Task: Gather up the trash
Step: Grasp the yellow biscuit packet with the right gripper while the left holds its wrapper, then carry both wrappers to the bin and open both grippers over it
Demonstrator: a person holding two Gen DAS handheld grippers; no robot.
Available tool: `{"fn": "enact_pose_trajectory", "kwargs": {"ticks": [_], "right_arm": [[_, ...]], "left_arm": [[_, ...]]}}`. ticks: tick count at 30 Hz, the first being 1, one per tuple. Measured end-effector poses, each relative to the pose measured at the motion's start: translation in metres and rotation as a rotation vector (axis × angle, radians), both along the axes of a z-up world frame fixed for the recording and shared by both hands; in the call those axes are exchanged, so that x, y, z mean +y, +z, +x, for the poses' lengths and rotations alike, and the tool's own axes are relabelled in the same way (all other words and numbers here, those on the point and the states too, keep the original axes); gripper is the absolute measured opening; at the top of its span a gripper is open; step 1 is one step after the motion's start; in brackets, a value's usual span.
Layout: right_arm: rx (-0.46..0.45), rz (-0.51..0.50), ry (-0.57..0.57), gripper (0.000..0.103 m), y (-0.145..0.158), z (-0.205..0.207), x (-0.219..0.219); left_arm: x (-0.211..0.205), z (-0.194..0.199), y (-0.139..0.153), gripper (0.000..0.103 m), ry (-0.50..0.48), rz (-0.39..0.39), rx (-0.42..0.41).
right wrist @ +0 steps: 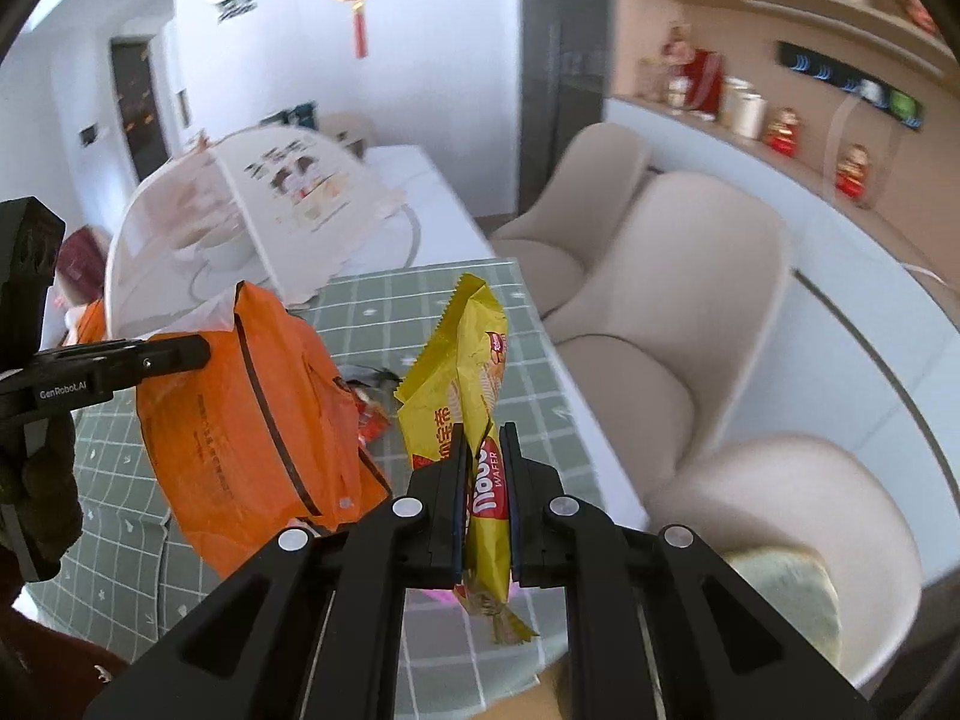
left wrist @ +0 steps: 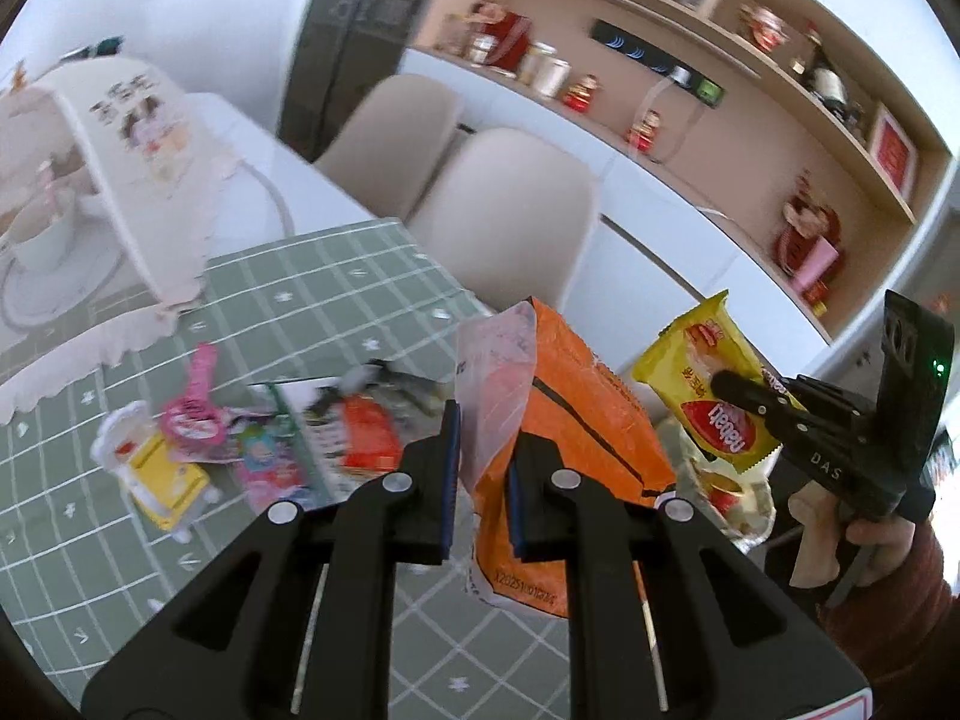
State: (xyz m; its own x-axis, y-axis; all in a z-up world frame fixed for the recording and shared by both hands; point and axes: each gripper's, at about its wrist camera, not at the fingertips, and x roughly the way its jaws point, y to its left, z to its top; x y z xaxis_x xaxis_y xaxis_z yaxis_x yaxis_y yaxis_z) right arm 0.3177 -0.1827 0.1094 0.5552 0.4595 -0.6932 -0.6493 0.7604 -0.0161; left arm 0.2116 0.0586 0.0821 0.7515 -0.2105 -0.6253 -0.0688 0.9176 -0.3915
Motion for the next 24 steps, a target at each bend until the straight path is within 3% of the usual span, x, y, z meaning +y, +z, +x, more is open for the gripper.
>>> {"fn": "enact_pose_trajectory", "kwargs": {"ticks": [7,15,24], "right_arm": [[-0.006,0.054,-0.247,0.012,-0.001,-0.013,-0.096],[-0.018,0.052,-0.443,0.012,-0.005,-0.019,-0.188],[-0.003,0.110,-0.584,0.012,-0.018,-0.012,-0.259]], "left_arm": [[-0.072,0.034,-0.004,0.012,-0.180,-0.006,-0.002],[-0.168,0.078,-0.011,0.012,-0.368,-0.009,-0.008],[-0.252,0.124,-0.034,0.012,-0.459,0.026,0.035]]}}
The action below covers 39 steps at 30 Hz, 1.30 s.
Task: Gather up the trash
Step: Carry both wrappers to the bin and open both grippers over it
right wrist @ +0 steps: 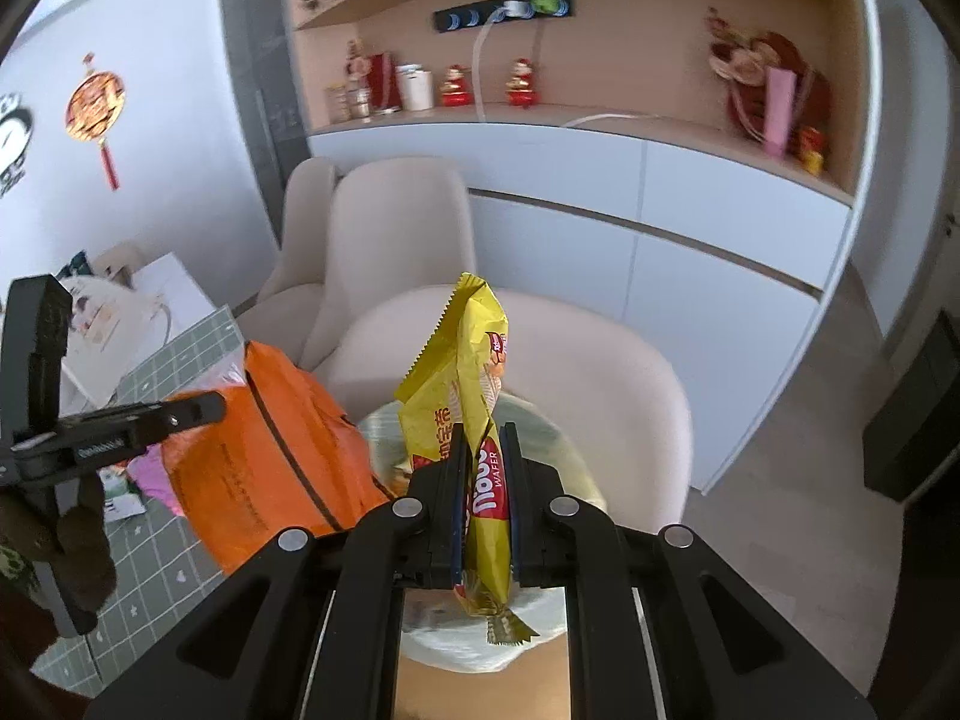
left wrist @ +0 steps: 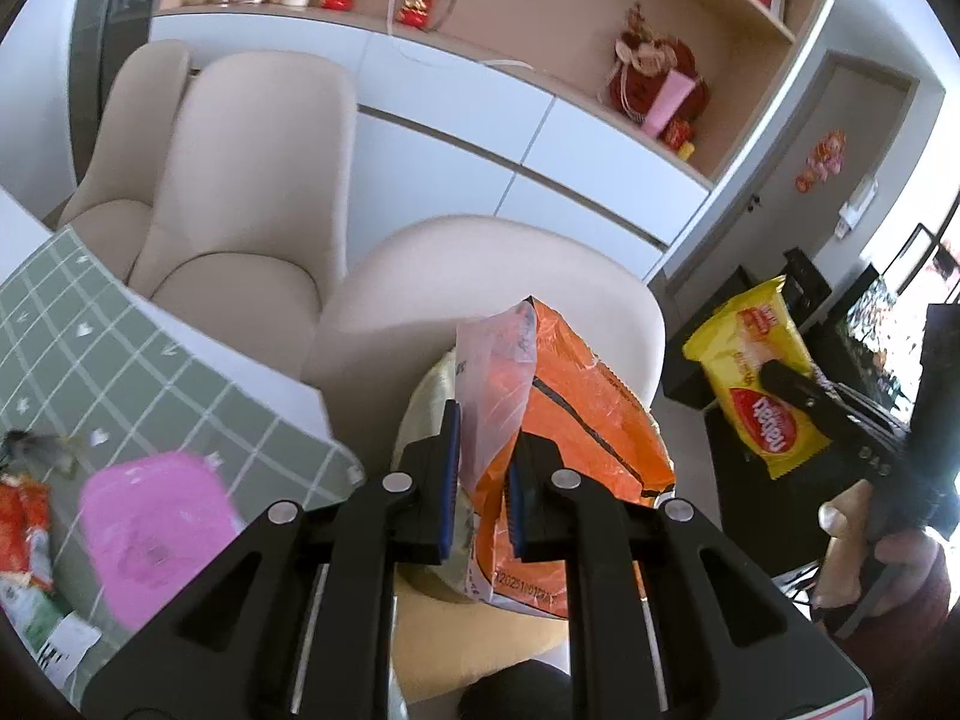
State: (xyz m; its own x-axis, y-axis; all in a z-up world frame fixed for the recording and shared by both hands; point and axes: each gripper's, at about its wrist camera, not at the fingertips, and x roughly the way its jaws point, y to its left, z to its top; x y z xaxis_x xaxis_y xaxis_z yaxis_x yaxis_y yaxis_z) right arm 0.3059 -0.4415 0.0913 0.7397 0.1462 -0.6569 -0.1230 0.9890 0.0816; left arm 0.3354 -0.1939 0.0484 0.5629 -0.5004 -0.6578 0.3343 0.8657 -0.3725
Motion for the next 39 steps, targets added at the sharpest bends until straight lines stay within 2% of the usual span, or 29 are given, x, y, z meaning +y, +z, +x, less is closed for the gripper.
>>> {"fn": "enact_pose_trajectory", "kwargs": {"ticks": [9,12,15,19,22,25,27,29,33,39], "right_arm": [[0.036,0.065,-0.023,0.012,-0.023,0.009,-0.028],[0.043,0.069,-0.020,0.012,-0.029,0.014,-0.030],[0.056,0.074,-0.025,0.012,-0.035,0.021,-0.034],[0.075,0.084,-0.037,0.012,-0.043,0.021,-0.041],[0.091,0.094,-0.039,0.012,-0.048,0.022,-0.041],[0.106,0.110,-0.026,0.012,-0.053,0.023,-0.037],[0.117,0.120,-0.003,0.012,-0.057,0.024,-0.029],[0.135,0.120,0.023,0.012,-0.063,0.026,-0.019],[0.190,0.112,0.067,0.012,-0.082,0.034,0.002],[0.284,0.072,0.114,0.012,-0.115,0.059,0.032]], "left_arm": [[-0.058,0.047,-0.036,0.012,-0.021,0.032,0.060],[-0.081,0.054,-0.050,0.012,-0.045,0.091,0.066],[-0.104,0.052,-0.066,0.012,-0.095,0.188,0.056],[-0.111,0.053,-0.081,0.012,-0.101,0.216,0.087],[-0.108,0.055,-0.084,0.013,-0.093,0.207,0.100],[-0.102,0.055,-0.080,0.018,-0.082,0.187,0.100],[-0.095,0.055,-0.077,0.031,-0.079,0.148,0.109],[-0.086,0.053,-0.073,0.037,-0.073,0.105,0.114],[-0.065,0.044,-0.058,0.042,-0.033,0.049,0.101],[-0.022,0.019,-0.031,0.043,0.027,-0.008,0.074]]}}
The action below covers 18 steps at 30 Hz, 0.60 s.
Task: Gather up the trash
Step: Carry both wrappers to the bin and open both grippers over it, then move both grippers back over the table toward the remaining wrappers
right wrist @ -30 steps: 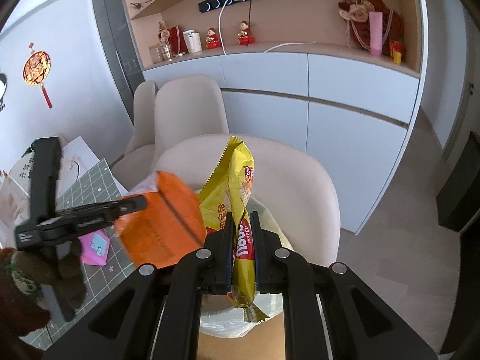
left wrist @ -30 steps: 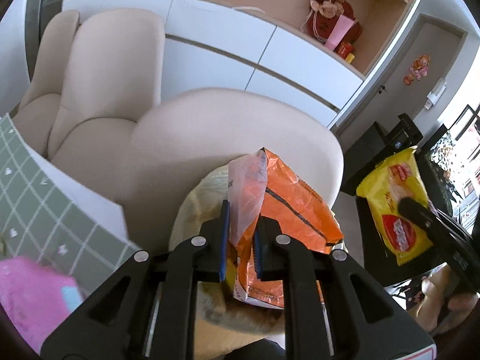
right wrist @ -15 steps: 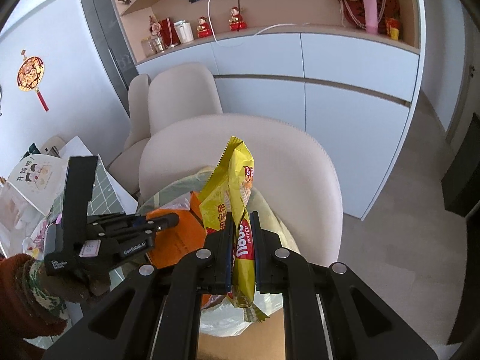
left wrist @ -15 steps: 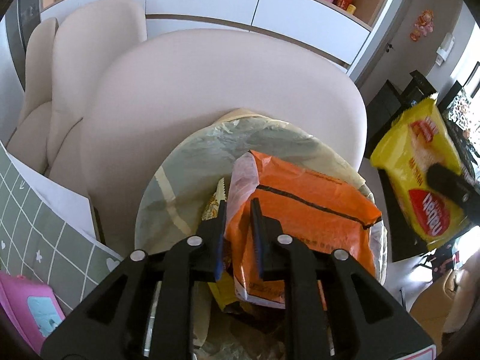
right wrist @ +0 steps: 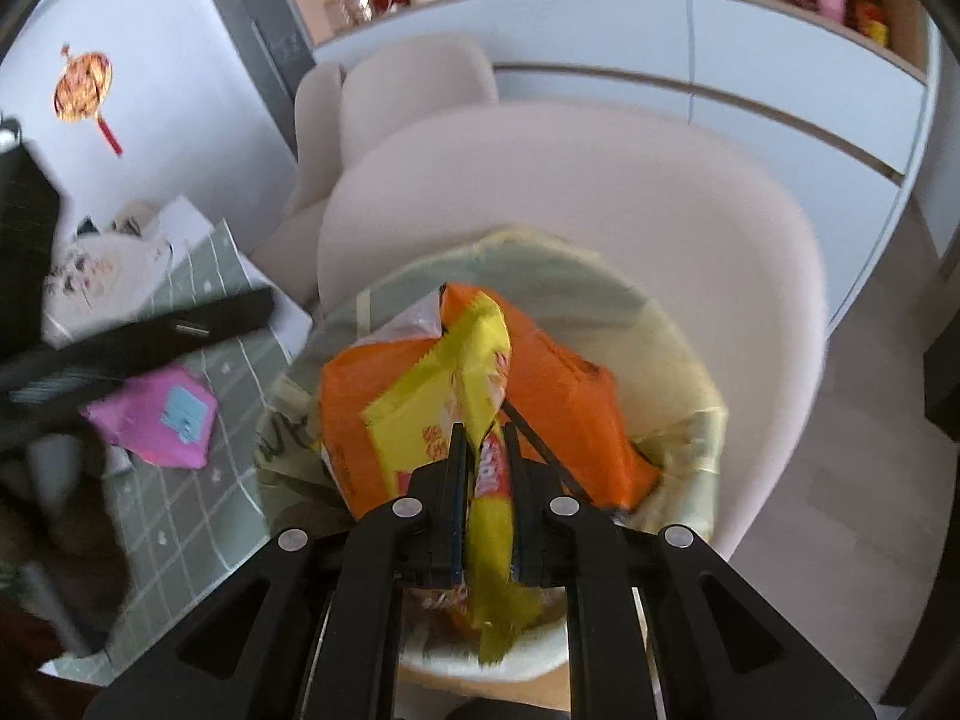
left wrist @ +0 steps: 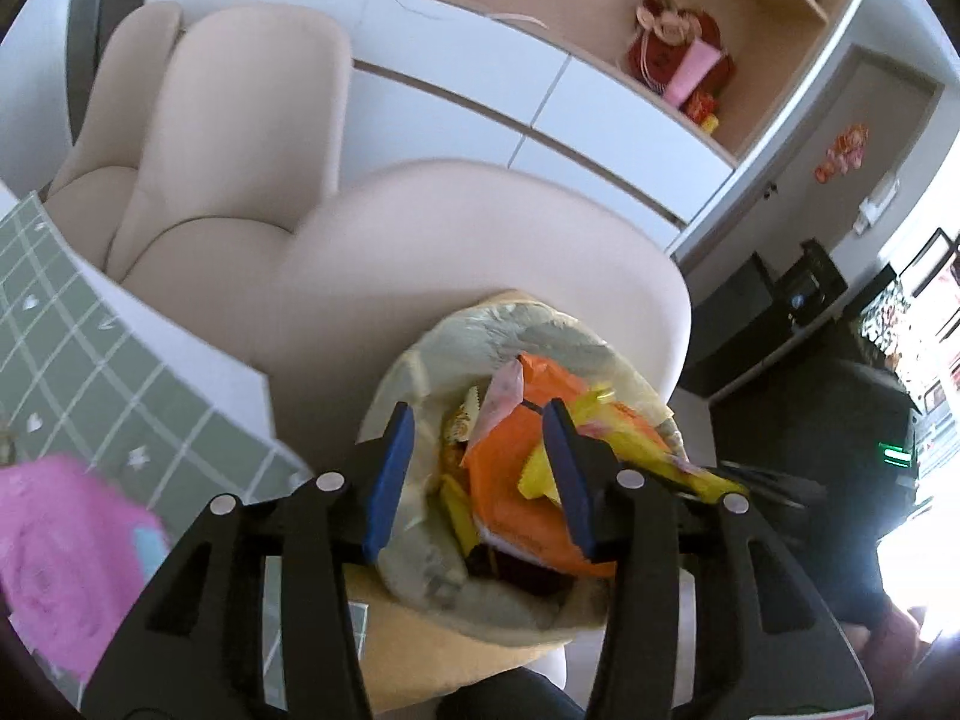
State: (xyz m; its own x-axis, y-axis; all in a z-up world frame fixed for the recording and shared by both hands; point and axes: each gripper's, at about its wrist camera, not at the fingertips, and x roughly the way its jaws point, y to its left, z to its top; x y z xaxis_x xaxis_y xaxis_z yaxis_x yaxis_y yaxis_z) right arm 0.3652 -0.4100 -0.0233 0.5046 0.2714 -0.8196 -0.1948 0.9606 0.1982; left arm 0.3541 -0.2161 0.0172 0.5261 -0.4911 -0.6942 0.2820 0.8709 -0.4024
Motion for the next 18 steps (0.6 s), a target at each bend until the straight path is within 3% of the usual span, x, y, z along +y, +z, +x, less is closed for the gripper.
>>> {"fn": "enact_pose_trajectory", "kwargs": {"ticks": [9,13,18], "right_arm": [[0.127,-0.087,0.036,0.012,-0.049,0.023,0.017],[0.146,-0.128,0.053,0.012,-0.057,0.027,0.023],[0.143,-0.073,0.066,0.015,-0.051,0.028,0.018]], "left_arm": [[0.043,-0.029,0.015,0.046,0.080,-0.032,-0.013],[0.052,-0.038,0.011,0.047,0.091,-0.031,0.005],[0.065,-0.049,0.012,0.047,0.106,-0.019,0.005]]}}
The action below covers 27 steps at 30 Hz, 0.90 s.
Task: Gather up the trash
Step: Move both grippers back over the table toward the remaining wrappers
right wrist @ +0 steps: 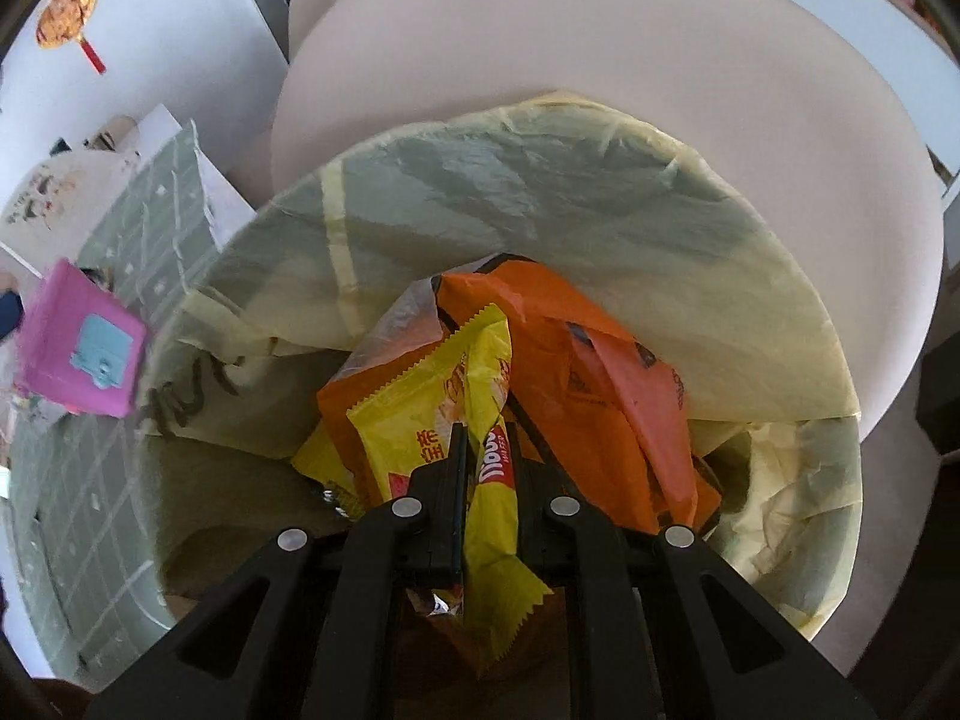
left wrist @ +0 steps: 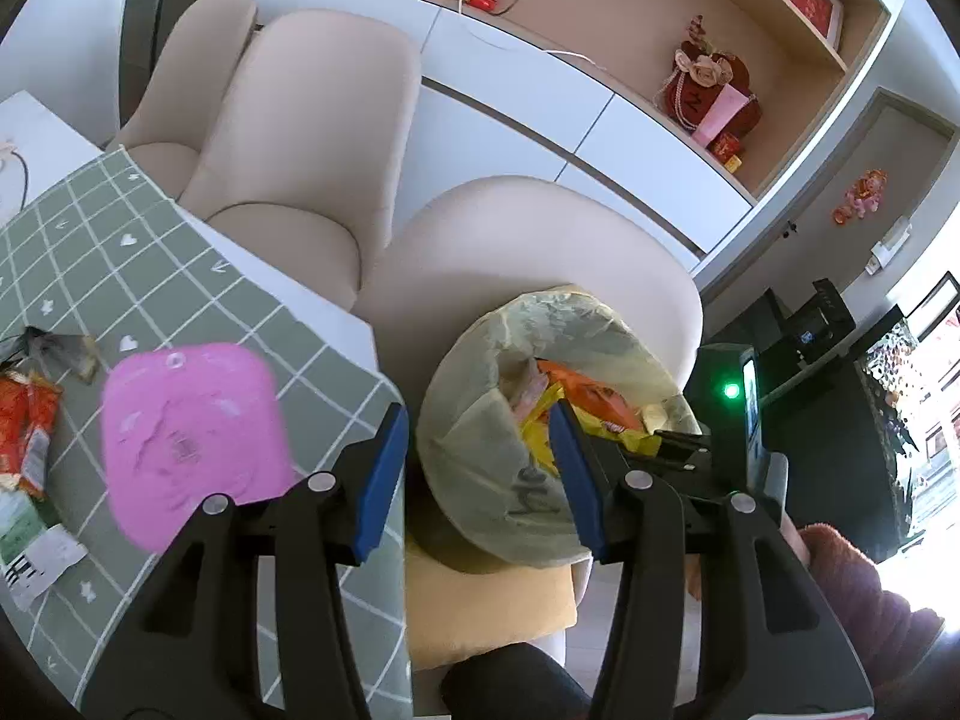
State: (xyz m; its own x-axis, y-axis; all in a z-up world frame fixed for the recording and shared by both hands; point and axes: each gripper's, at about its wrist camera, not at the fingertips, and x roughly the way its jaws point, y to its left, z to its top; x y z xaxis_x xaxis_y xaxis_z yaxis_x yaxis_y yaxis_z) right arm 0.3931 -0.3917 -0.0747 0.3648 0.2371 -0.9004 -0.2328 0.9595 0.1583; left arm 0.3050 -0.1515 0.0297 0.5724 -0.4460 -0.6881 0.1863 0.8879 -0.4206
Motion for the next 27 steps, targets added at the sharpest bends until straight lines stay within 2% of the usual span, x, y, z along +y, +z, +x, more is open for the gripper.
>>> {"fn": "enact_pose_trajectory", "kwargs": {"ticks": [1,3,4,6,7,13,18,24,27], "right_arm": [[-0.009,0.003,-0.001,0.017,0.003,-0.003,-0.004],[-0.036,0.011,-0.007,0.035,0.009,-0.010,-0.008],[-0.047,0.029,-0.006,0.037,0.013,-0.013,-0.009],[-0.069,0.048,-0.014,0.049,0.023,-0.021,-0.011],[-0.083,0.045,-0.020,0.051,0.028,-0.025,-0.013],[-0.201,0.022,-0.047,0.052,0.073,-0.049,-0.005],[-0.263,0.042,0.008,0.052,0.114,-0.065,0.030],[-0.320,0.107,0.101,0.053,0.135,-0.084,0.095],[-0.284,0.167,0.171,0.053,0.130,-0.088,0.131]], "left_arm": [[0.005,-0.004,0.001,0.047,0.007,0.004,-0.003],[0.016,-0.010,0.002,0.049,0.019,0.008,-0.006],[0.022,-0.013,0.002,0.049,0.027,0.010,-0.008],[0.034,-0.021,0.002,0.050,0.045,0.014,-0.011],[0.044,-0.026,0.001,0.050,0.061,0.016,-0.012],[0.098,-0.057,-0.007,0.050,0.162,0.020,-0.011],[0.160,-0.095,-0.020,0.050,0.301,0.017,0.005],[0.234,-0.145,-0.030,0.050,0.490,0.046,0.018],[0.266,-0.166,-0.035,0.050,0.571,0.049,0.035]]}}
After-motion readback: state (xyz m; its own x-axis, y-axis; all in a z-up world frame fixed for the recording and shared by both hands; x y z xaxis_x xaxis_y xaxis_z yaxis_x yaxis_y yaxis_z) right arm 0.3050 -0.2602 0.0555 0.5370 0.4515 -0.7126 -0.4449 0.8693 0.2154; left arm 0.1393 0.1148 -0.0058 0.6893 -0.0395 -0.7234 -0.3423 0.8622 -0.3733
